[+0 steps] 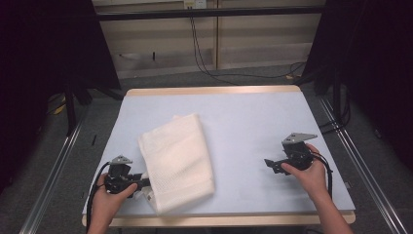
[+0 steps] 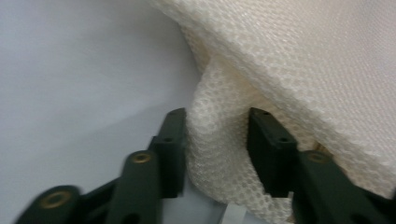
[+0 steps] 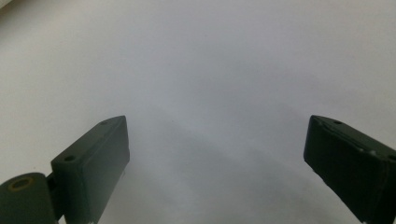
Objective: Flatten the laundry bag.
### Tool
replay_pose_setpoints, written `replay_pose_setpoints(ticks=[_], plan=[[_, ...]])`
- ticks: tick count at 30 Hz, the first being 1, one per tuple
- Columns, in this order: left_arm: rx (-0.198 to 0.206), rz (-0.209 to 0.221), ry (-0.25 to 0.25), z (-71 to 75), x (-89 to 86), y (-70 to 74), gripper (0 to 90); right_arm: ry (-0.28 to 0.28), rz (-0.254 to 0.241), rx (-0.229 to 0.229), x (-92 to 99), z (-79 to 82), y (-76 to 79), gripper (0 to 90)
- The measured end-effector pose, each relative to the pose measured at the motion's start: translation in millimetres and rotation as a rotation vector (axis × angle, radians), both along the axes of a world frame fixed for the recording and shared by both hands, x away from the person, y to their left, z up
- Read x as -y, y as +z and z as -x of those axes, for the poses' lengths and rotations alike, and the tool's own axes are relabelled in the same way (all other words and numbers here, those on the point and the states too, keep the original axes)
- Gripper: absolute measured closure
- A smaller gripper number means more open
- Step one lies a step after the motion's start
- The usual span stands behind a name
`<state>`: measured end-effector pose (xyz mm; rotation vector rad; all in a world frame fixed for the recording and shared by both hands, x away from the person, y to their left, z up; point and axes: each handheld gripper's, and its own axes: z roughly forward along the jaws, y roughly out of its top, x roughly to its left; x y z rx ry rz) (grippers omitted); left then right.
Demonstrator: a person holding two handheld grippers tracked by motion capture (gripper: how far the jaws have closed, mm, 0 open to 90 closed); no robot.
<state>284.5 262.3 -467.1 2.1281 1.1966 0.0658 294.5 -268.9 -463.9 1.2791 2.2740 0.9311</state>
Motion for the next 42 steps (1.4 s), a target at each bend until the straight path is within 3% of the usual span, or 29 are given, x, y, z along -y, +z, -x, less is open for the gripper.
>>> replay_pose_setpoints(ticks=[2,3,7,16,22,34,36,42], plan=[[0.007,-0.013,-0.007,0.4,2.0,-0.4,68.2,0.000,-0.001,-0.002,0.0,0.0,0.0,6.4],[-0.018,0.005,-0.008,1.1,4.8,-0.2,77.6,0.000,0.009,-0.002,0.2,-0.2,-0.4,6.4],[-0.025,-0.011,0.009,1.2,7.1,0.8,80.2,0.009,0.010,0.007,0.0,-0.4,-0.7,6.5],[-0.050,0.015,0.001,0.6,3.5,16.6,81.9,0.006,-0.001,0.005,1.7,2.0,0.5,6.6],[-0.042,0.090,-0.020,-1.7,10.9,28.4,82.6,-0.012,-0.013,0.002,7.7,4.2,0.4,6.7],[-0.043,0.091,-0.064,-10.3,26.2,40.8,82.6,-0.024,-0.013,-0.001,12.5,7.8,-1.1,6.8],[-0.042,0.107,-0.059,-11.9,27.2,43.5,82.6,-0.021,-0.012,0.000,12.7,7.8,-1.8,6.8],[-0.042,0.116,-0.075,-17.8,28.2,58.2,82.5,-0.019,-0.016,0.001,11.5,8.3,-1.6,6.8]])
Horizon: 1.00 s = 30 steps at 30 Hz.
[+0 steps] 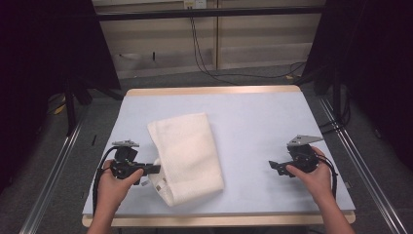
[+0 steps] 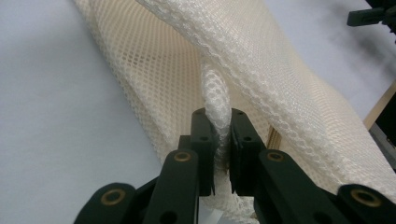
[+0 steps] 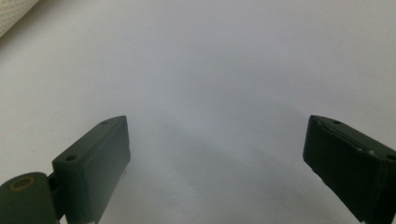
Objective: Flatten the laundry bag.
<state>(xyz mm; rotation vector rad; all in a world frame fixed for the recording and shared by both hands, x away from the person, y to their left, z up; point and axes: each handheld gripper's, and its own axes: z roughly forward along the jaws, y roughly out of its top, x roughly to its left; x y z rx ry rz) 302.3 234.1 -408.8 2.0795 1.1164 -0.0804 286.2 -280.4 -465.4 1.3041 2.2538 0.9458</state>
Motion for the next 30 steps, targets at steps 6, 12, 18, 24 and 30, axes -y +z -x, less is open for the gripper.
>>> replay_pose_setpoints(ticks=[6,12,18,24,30], plan=[[0.003,0.021,-0.014,-1.7,5.3,5.7,82.4,-0.006,0.000,-0.009,-0.9,0.6,0.8,6.9],[0.010,0.031,-0.020,-5.0,10.1,11.6,82.1,0.000,0.004,-0.008,-1.8,0.5,0.1,6.9],[0.013,0.038,-0.032,-9.7,18.0,19.4,81.9,0.002,0.001,-0.001,-2.2,0.2,0.5,7.1],[0.009,0.049,-0.040,-16.9,29.6,27.7,81.7,0.008,-0.016,-0.002,-2.2,0.0,0.4,7.4],[0.004,0.045,-0.052,-22.7,39.6,31.8,81.6,0.009,-0.016,-0.013,-3.6,0.0,0.4,7.4]])
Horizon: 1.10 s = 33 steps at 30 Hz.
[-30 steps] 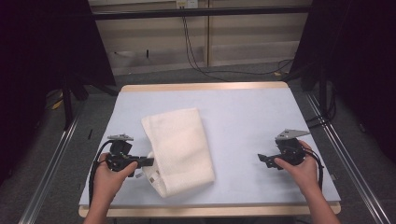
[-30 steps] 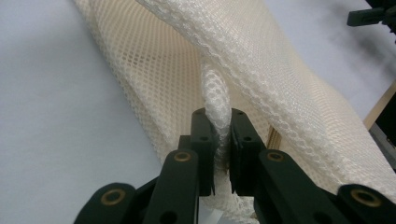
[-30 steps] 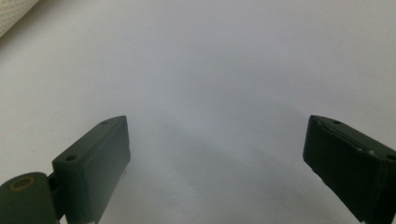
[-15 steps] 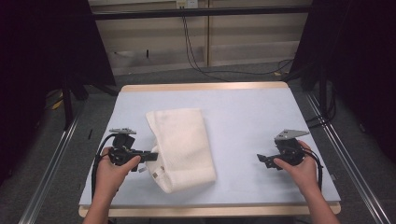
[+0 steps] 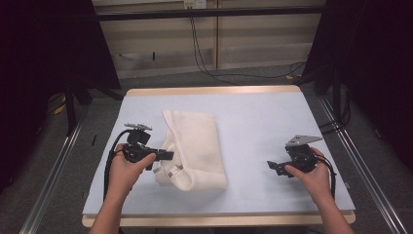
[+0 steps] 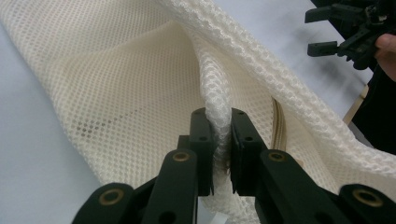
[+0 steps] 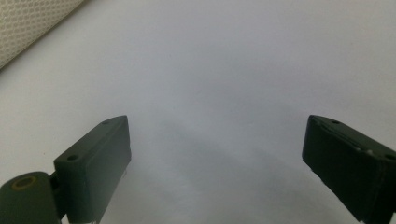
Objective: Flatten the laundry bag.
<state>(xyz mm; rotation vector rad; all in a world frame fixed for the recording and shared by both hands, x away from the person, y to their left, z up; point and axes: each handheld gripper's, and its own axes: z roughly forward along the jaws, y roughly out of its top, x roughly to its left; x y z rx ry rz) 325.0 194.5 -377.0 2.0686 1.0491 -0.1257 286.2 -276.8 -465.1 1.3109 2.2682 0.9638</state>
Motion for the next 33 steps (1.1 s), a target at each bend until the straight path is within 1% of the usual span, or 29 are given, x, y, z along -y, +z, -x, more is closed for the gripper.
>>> replay_pose_setpoints(ticks=[2,5,8,9,15,16,19,20,24,25,27,29,31,33], plan=[[0.000,0.002,0.000,-0.9,2.0,0.1,81.6,0.002,0.002,0.003,0.1,-0.2,-0.2,7.4],[-0.001,-0.011,-0.003,-2.5,6.5,-0.3,81.5,0.002,0.002,0.003,0.1,-0.4,-0.2,7.4],[-0.005,-0.006,-0.010,-4.1,12.4,-1.7,81.5,0.001,0.003,0.001,-0.2,-0.3,-0.5,7.6],[-0.003,-0.011,-0.009,-4.9,14.4,-1.7,81.4,0.002,0.000,0.001,0.0,-0.4,-0.6,7.6],[0.006,0.008,-0.009,-8.6,23.1,-2.3,80.9,0.006,0.001,-0.006,-0.6,-0.5,-1.0,7.6],[0.009,-0.002,-0.008,-8.8,24.9,-2.2,80.8,0.005,0.000,-0.006,-0.6,-0.4,-1.2,7.6],[0.013,0.001,-0.011,-9.4,28.7,-2.2,80.6,0.010,0.002,-0.003,0.1,-0.9,-1.8,7.6],[0.024,0.013,-0.001,-9.5,30.7,-2.4,80.6,0.008,0.004,-0.002,0.0,-1.0,-2.1,7.6],[0.027,0.015,-0.015,-9.8,38.0,-1.9,80.4,0.010,0.001,-0.002,-0.1,-0.7,-1.9,7.6],[0.032,0.010,-0.022,-9.8,41.1,-1.5,80.4,0.008,0.003,-0.003,-0.4,-0.4,-1.8,7.6],[0.030,0.011,-0.027,-9.9,43.2,-1.3,80.3,0.001,-0.001,-0.010,-1.1,0.1,-1.6,7.6],[0.032,0.019,-0.031,-10.9,47.0,-1.6,80.2,0.007,0.002,-0.013,-1.1,0.0,-1.7,7.6],[0.035,0.020,-0.027,-11.5,49.4,-1.7,79.9,0.011,0.005,-0.008,-0.6,-0.3,-1.8,7.6],[0.036,0.020,-0.030,-12.2,50.4,-2.1,79.9,0.008,0.004,-0.012,-0.9,0.0,-1.7,7.6]])
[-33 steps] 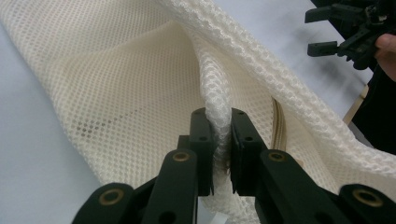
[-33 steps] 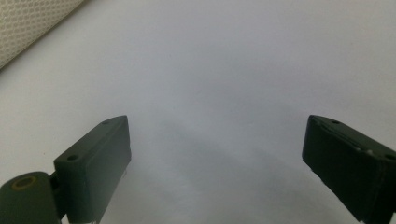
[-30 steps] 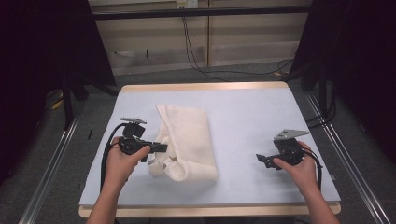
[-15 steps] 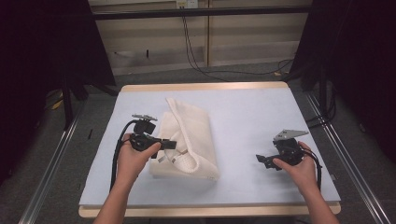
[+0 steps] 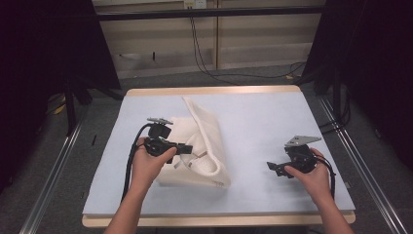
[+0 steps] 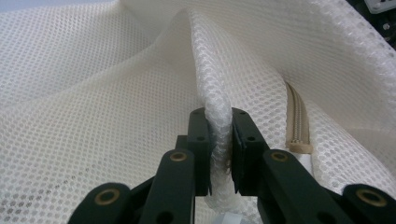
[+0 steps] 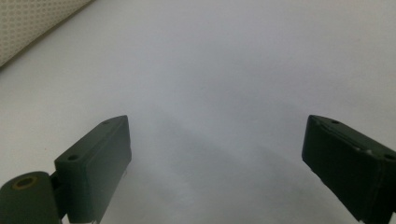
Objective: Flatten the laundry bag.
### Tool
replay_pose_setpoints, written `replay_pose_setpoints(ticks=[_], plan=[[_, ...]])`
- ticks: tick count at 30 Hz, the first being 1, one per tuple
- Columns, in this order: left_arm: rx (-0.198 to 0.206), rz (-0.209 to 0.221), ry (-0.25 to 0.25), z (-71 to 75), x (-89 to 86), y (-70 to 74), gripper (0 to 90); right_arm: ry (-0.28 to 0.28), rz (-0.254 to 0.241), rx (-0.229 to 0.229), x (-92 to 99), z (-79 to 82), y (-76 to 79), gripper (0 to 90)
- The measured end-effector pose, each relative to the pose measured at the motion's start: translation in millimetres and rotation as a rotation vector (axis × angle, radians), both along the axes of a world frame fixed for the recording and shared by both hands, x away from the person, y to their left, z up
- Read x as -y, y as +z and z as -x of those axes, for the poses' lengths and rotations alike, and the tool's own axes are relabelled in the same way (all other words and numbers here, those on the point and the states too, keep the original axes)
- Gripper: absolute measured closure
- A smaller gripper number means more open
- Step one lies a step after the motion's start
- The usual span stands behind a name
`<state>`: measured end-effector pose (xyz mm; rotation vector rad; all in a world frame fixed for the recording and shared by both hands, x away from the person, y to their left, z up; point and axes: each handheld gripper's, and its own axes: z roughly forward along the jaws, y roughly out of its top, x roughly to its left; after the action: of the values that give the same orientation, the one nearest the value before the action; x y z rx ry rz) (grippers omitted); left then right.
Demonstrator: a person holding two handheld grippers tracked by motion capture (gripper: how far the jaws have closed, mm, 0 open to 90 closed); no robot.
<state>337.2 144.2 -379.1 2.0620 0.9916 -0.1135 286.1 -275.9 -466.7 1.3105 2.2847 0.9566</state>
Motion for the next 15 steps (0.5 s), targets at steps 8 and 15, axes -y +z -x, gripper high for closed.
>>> replay_pose_setpoints(ticks=[8,15], plan=[[0.013,0.002,0.001,-1.2,9.1,-1.2,78.9,0.005,0.002,0.005,0.7,-0.1,-0.2,7.6],[0.011,0.012,-0.001,-3.0,17.3,-3.4,78.3,0.009,0.000,0.008,2.0,-0.1,0.4,7.6]])
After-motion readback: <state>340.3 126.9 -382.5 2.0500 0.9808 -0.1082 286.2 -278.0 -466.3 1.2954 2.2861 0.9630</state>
